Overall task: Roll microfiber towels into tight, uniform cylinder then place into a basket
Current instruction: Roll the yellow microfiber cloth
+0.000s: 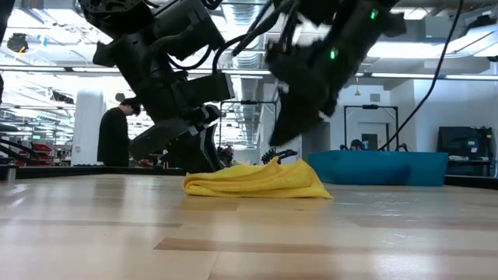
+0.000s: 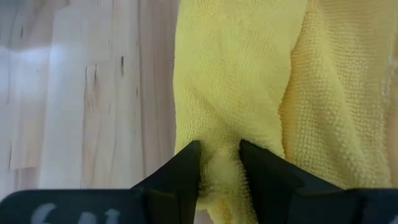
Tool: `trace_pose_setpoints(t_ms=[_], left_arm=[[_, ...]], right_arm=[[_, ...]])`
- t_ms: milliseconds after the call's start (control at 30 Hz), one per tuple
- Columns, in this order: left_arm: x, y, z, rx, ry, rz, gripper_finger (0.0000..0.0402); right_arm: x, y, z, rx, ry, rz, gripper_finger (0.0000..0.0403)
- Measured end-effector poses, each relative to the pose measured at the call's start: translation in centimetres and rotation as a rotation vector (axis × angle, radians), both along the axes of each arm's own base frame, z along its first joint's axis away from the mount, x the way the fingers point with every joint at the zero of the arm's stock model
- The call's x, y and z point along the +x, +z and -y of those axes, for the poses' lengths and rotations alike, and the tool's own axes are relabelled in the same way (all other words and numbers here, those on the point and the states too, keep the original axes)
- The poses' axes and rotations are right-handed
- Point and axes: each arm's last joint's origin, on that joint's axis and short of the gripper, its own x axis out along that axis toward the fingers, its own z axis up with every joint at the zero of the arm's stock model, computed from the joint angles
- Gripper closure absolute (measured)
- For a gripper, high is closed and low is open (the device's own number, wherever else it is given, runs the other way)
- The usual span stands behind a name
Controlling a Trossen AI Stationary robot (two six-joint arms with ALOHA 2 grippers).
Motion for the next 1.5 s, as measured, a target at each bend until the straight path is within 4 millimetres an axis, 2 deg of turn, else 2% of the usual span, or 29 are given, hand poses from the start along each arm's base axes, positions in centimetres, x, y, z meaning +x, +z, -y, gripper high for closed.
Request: trace_pose_setpoints(t_ms=[167, 233, 333, 467, 833, 1233, 1367, 1500], left_arm=[[0.1, 0.0, 0.0, -0.002, -0.001, 0.010, 0.0288], [0.1, 0.0, 0.0, -0.002, -0.001, 0.009, 0.0288], [0.1, 0.0, 0.0, -0.004, -0.002, 0.010, 0.0288], [0.1, 0.0, 0.0, -0.005, -0.003, 0.007, 0.0288], [0.1, 0.0, 0.1, 0.030, 0.014, 0.017, 0.0288], [-0.1, 0.0, 0.4, 0.127, 0.011, 0.015, 0.0288], [-0.1, 0.0, 0.4, 0.129, 0.011, 0.011, 0.0288], [-0.1, 0.0, 0.4, 0.137, 0.009, 0.009, 0.0288]], right_arm=[[0.6, 1.3, -1.5, 0.014, 0.040, 0.134, 0.0246], [1.3, 0.4, -2.1, 0.018, 0.055, 0.164, 0.0251], [1.4, -1.6, -2.3, 0.010, 0.069, 0.107, 0.0259], [1.8, -3.3, -2.5, 0.044, 0.097, 0.065, 0.0270], [1.3, -4.0, -0.5, 0.042, -0.018, -0.034, 0.0285], [1.2, -4.0, 0.0, -0.047, -0.070, -0.039, 0.0285], [0.5, -2.6, -0.4, -0.070, -0.037, -0.046, 0.0285], [-1.0, 0.1, -1.0, -0.156, -0.049, -0.041, 0.0285]])
